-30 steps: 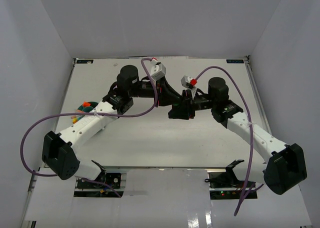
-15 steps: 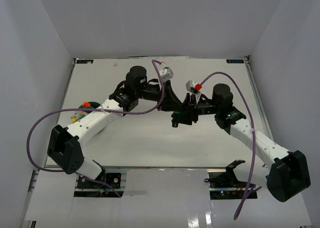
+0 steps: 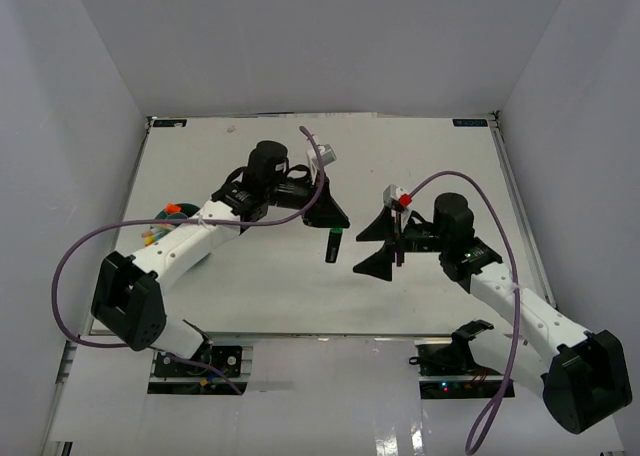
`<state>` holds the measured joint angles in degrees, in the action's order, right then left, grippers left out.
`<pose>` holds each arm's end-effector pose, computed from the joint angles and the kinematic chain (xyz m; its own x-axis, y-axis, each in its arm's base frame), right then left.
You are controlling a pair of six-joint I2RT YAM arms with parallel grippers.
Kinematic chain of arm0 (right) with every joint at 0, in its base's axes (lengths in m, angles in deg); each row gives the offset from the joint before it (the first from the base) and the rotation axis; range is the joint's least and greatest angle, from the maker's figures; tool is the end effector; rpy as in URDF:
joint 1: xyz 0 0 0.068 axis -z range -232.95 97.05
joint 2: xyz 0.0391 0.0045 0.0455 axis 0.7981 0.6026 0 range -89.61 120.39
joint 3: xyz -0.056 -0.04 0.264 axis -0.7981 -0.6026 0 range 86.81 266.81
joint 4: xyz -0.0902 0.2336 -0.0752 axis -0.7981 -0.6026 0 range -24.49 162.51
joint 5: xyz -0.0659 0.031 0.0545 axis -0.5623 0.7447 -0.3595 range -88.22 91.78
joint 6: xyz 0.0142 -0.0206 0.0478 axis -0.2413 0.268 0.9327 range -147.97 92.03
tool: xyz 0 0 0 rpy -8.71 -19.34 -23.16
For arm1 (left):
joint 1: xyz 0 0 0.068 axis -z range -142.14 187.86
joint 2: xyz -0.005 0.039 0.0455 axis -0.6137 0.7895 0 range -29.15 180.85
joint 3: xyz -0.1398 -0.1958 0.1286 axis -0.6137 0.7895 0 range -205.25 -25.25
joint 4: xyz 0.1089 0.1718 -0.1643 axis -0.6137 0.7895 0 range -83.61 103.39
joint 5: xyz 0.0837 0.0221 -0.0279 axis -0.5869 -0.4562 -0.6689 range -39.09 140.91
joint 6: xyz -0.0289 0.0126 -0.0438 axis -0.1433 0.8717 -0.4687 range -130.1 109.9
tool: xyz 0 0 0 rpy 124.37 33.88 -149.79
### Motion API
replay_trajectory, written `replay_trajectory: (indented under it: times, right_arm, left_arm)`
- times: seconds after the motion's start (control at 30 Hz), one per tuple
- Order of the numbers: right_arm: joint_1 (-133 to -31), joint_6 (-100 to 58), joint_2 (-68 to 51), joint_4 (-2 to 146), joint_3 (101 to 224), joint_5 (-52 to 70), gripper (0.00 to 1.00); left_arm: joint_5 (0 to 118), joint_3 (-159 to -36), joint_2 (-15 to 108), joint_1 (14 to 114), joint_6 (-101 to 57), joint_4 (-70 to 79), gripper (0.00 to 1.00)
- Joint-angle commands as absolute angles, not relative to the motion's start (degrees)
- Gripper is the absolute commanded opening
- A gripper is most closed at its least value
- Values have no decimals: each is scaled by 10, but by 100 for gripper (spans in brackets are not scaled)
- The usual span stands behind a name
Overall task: Sort the stationery into containers
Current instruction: Close the pen cap on the pen, then place the pen in the storage box.
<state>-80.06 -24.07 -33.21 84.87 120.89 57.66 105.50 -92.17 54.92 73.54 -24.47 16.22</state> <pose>0.1787 0.1246 0.2796 -0.2203 -0.0699 -0.9729 -0.9687 0.1328 0.2098 0.2502 -0.2155 0.3182 -0.5875 0.2447 -0.7713 0.8073 0.1113 -0.5795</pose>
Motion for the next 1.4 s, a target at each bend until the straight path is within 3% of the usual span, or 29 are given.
replay_trajectory:
  times: [0.0, 0.13, 0.33, 0.43, 0.77, 1.37]
  right_arm:
    - [-801, -267, -377, 779, 1187, 530, 97]
    - [-800, -258, -436, 760, 1166, 457, 90]
    - [-799, -252, -472, 766, 1160, 350, 90]
    - [-800, -248, -479, 776, 1152, 318, 90]
    - [-800, -254, -488, 779, 1136, 317, 90]
    - [-799, -260, -496, 781, 1132, 340, 90]
  left_arm:
    - [949, -899, 487, 727, -236, 140, 0]
    - [701, -850, 431, 713, -231, 133, 0]
    - [362, -793, 341, 675, -232, 132, 0]
    - [297, -766, 308, 617, -247, 129, 0]
    - [268, -667, 272, 420, -282, 26, 0]
    - [230, -637, 343, 379, -284, -58, 0]
